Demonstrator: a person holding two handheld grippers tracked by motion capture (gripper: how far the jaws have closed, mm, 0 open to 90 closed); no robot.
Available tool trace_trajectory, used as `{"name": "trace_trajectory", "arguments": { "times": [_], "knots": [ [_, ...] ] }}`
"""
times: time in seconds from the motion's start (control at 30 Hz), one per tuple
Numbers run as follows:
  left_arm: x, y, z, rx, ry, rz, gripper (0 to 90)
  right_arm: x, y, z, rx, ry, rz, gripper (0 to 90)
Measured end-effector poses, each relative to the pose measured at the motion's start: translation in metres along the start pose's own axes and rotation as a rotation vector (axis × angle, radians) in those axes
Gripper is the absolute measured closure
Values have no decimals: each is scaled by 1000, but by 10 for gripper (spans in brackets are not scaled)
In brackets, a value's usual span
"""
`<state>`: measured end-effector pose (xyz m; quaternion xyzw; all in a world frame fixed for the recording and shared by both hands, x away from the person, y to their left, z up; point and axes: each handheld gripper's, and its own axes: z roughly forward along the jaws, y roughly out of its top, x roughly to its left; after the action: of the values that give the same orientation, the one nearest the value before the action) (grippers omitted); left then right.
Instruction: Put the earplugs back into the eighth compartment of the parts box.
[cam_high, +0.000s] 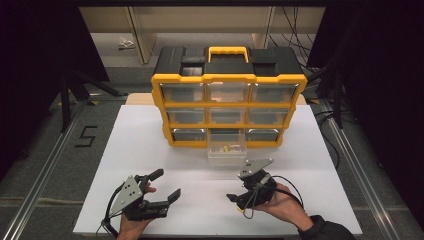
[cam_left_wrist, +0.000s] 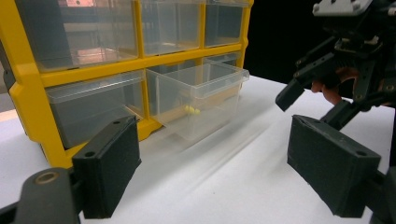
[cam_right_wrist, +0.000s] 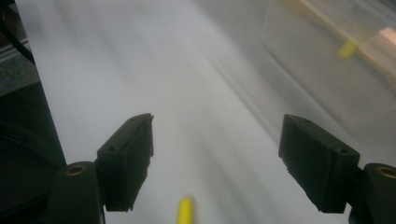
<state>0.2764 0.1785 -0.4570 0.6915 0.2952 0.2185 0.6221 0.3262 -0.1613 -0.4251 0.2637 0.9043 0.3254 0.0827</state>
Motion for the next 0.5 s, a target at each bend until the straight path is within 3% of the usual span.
{"name": "trace_trajectory", "arguments": {
  "times": [0.5],
  "knots": [
    [0, 0, 0, 1, 1, 0, 164, 0, -21, 15, 141, 20, 3, 343]
  ]
}}
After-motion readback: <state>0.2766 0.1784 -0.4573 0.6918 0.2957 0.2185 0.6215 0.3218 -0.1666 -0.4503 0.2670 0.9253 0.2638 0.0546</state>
